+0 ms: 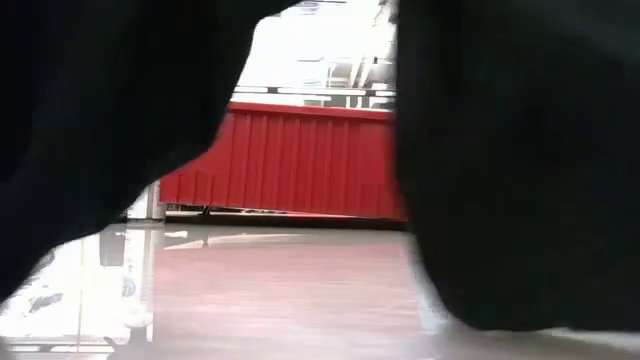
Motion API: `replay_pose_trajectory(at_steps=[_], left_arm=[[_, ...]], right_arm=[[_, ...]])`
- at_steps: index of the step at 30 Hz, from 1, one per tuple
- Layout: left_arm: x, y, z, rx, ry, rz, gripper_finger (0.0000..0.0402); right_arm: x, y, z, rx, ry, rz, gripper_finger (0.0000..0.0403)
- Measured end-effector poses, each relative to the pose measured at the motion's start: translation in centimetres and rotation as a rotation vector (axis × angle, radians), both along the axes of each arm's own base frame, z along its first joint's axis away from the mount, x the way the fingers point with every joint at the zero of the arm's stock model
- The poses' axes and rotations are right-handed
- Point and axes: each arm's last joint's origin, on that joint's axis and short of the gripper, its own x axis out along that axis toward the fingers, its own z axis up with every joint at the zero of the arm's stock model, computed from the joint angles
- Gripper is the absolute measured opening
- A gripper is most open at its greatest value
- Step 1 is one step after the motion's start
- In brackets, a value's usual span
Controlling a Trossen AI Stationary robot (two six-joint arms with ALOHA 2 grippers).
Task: Fold Laundry from Bin
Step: Fold the black boxer short
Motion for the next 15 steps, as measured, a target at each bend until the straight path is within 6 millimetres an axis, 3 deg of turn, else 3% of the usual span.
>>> replay_pose_trajectory(at_steps=[8, 15], left_arm=[[0.1, 0.9, -1.2, 0.120, 0.012, -0.056, 0.0000], [-0.4, 2.1, -4.7, 0.148, 0.031, -0.119, 0.0000]], right_arm=[[0.3, -2.7, -0.8, -0.115, 0.099, -0.018, 0.0018], [1.5, -4.7, -3.5, -0.094, 0.175, 0.012, 0.0018]])
